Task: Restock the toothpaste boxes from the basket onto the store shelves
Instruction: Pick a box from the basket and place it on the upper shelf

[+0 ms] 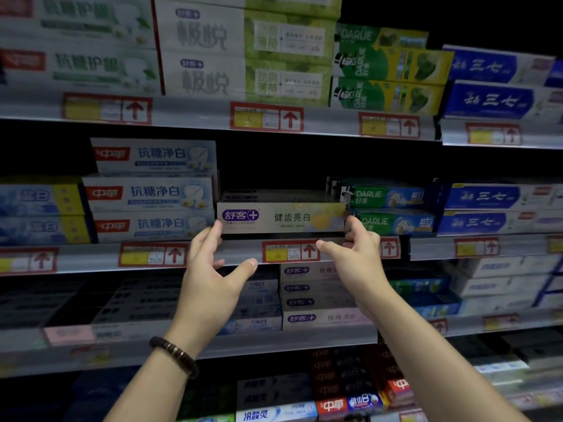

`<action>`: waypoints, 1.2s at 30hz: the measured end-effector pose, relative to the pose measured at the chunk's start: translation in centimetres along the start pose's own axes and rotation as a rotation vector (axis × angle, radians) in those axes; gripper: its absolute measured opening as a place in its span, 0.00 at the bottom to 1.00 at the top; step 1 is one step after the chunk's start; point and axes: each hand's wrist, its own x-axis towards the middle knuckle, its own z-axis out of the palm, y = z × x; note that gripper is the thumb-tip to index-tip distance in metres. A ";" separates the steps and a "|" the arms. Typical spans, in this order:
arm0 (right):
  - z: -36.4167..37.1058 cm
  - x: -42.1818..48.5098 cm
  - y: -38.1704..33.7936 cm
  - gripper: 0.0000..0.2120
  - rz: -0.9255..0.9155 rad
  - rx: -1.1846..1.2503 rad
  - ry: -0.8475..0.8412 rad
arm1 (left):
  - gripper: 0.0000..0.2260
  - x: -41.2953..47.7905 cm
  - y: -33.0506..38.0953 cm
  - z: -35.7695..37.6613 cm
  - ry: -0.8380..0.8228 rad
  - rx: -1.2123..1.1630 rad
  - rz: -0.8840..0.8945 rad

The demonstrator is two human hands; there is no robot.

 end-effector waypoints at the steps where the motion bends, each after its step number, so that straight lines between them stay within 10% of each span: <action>1: 0.0 0.0 0.0 0.41 -0.001 -0.003 0.000 | 0.38 0.0 0.0 0.0 -0.001 0.005 -0.001; 36: 0.3 -3.6 0.3 0.30 0.063 -0.093 -0.104 | 0.29 -1.8 2.1 0.1 -0.083 0.003 -0.069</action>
